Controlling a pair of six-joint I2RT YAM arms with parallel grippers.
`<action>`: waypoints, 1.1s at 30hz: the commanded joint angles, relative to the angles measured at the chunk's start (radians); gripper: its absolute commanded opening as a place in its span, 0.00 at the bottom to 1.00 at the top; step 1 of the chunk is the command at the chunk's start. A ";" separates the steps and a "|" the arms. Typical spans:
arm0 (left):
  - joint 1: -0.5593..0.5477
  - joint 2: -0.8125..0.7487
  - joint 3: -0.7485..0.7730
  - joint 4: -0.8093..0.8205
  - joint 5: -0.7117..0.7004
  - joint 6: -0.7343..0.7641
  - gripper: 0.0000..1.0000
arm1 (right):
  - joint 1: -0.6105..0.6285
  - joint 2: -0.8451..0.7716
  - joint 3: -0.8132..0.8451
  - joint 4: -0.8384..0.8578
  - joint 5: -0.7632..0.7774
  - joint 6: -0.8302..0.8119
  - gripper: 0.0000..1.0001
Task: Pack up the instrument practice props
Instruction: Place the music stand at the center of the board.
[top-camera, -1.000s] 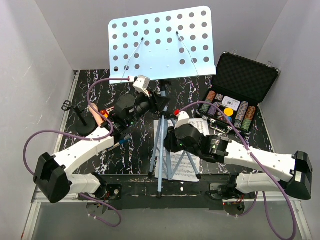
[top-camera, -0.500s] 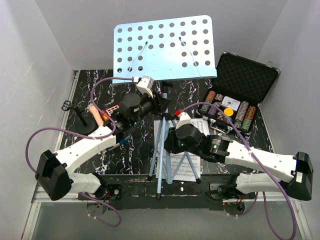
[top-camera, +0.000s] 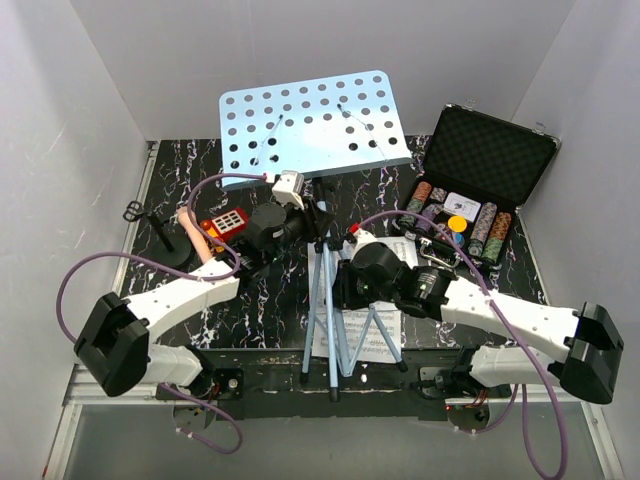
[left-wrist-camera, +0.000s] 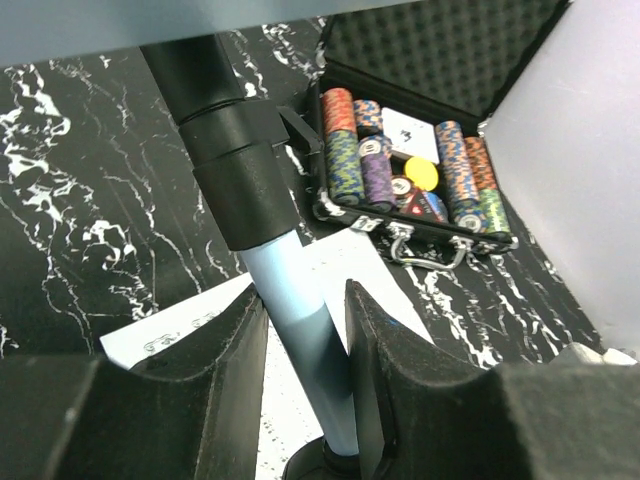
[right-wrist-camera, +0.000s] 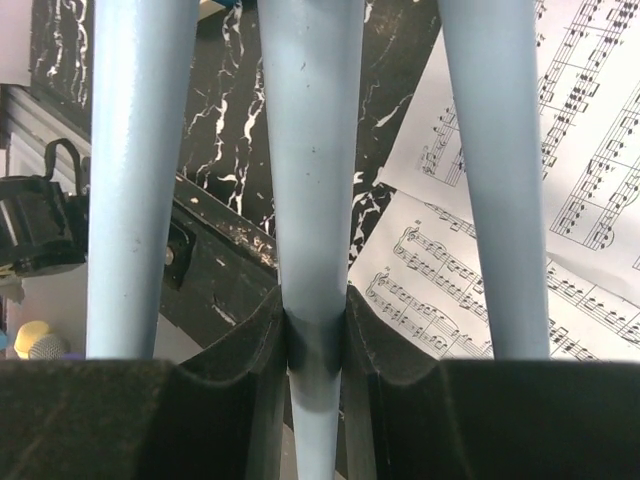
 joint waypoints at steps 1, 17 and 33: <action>-0.033 0.031 -0.023 0.050 0.112 0.161 0.00 | -0.099 0.023 0.049 0.305 0.137 0.034 0.01; -0.008 0.239 -0.102 0.235 0.043 0.169 0.00 | -0.207 0.155 -0.051 0.405 0.033 0.041 0.01; 0.035 0.438 -0.133 0.369 0.083 0.165 0.00 | -0.245 0.250 -0.088 0.428 -0.123 0.014 0.01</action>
